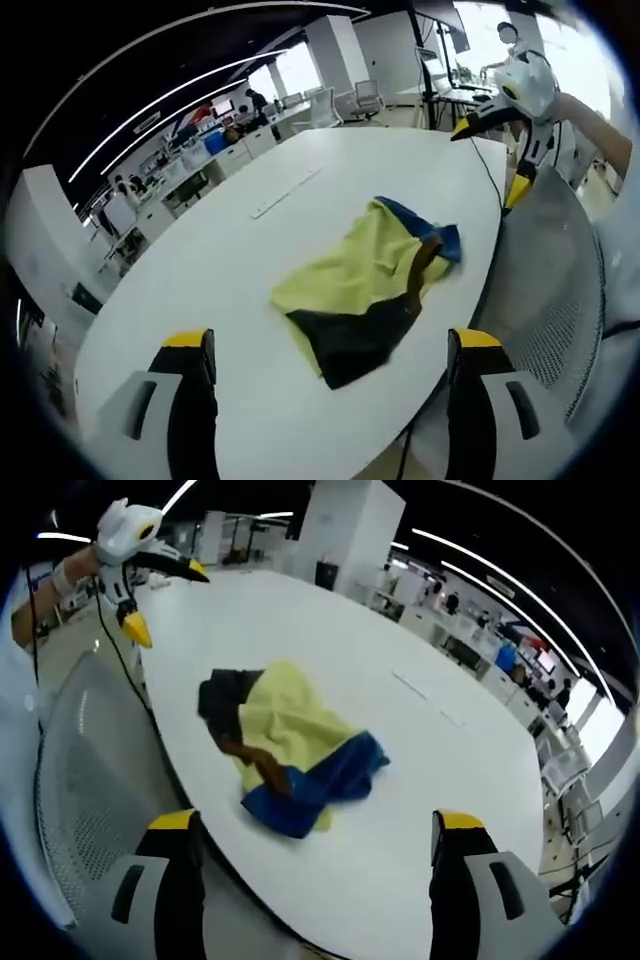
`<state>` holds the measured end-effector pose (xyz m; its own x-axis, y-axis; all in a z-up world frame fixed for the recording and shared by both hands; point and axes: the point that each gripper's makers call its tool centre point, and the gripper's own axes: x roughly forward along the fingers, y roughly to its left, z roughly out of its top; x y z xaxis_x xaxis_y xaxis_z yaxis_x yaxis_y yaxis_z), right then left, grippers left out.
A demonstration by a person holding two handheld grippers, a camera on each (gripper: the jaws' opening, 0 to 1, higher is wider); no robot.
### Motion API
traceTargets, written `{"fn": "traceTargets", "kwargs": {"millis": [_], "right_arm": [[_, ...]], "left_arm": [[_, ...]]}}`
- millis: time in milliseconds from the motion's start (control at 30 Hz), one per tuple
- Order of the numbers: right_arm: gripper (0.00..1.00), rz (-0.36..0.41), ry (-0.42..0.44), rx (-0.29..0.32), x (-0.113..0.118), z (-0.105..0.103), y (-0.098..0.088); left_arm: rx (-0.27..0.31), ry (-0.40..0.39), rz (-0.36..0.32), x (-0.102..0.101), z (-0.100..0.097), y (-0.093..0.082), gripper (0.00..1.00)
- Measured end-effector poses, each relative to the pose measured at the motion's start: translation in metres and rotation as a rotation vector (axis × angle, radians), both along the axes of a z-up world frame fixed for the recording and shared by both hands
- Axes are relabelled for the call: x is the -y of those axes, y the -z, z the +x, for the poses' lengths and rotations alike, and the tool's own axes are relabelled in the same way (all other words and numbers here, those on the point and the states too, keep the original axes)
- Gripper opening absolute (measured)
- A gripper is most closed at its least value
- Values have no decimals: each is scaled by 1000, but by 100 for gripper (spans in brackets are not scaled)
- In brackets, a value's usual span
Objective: Fold the garment on the visible template until the final outline fits inside the template.
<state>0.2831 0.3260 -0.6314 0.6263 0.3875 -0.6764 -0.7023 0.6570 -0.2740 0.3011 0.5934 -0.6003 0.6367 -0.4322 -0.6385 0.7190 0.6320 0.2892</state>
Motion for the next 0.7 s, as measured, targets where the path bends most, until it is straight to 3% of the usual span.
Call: {"fn": "traceTargets", "kwargs": {"millis": [333,567,700], "right_arm": [[87,38,-48,-25,-13,6,16],[78,96,-79,-49,-25,6,24],[77,95,-78,-52,-27,8,28]], "left_arm": [[-4,104,17,17,2,12,80],[-48,147,16,28,6,31,72],[-28,193,23,35,7,35,69]]}}
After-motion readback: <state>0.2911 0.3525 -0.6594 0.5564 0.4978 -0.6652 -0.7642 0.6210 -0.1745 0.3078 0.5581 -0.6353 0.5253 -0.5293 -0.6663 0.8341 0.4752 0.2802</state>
